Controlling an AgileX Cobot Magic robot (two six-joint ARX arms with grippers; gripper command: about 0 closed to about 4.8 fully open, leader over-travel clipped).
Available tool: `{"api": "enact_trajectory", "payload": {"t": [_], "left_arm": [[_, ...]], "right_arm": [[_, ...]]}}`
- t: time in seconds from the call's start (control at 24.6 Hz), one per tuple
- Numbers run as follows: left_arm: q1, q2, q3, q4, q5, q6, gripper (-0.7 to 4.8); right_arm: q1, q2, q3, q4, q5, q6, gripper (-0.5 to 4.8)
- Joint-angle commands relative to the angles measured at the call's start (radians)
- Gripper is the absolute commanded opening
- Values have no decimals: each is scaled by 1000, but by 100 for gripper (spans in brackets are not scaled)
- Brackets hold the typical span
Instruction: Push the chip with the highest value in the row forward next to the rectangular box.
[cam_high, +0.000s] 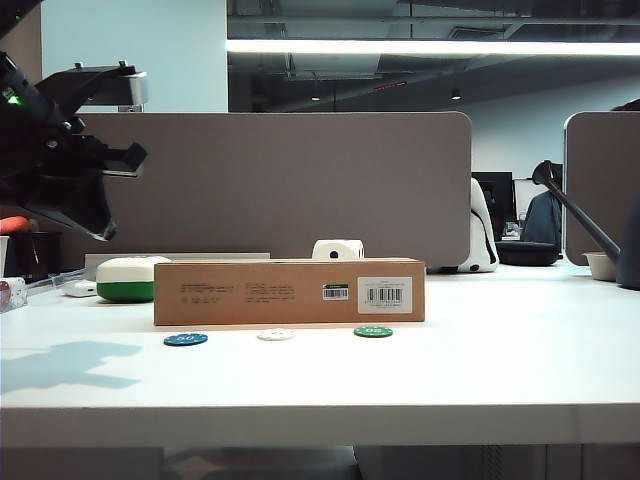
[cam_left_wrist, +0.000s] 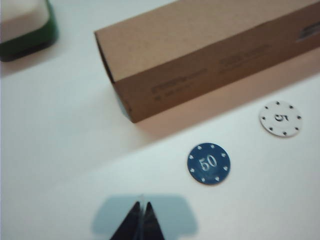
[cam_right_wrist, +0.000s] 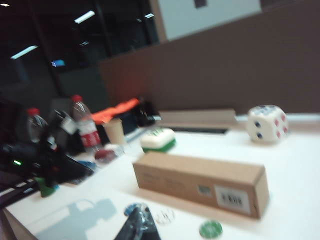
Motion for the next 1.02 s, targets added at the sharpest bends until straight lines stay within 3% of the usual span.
{"api": "enact_trajectory", "payload": {"t": [0.04, 0.2, 0.45, 0.65, 0.85, 0.93, 1.02], "left_arm": [[1, -5, 7, 35, -9, 4, -5], [1, -5, 7, 51, -5, 3, -5], [1, -5, 7, 60, -5, 3, -5], [1, -5, 7, 65, -5, 3, -5], [1, -5, 7, 69, -5, 3, -5], [1, -5, 7, 74, -5, 3, -5], [2, -5, 7, 86, -6, 4, -5]], "right_arm": [[0, 2, 51, -22, -19, 5, -5], [0, 26, 108, -4, -42, 5, -5], [25, 134, 120, 156, -51, 15, -5], [112, 274, 203, 169, 81, -42, -5], [195, 456, 278, 170, 134, -93, -5], [238, 549, 306, 174, 146, -123, -5], [322, 698, 349, 180, 229, -172, -5]]}}
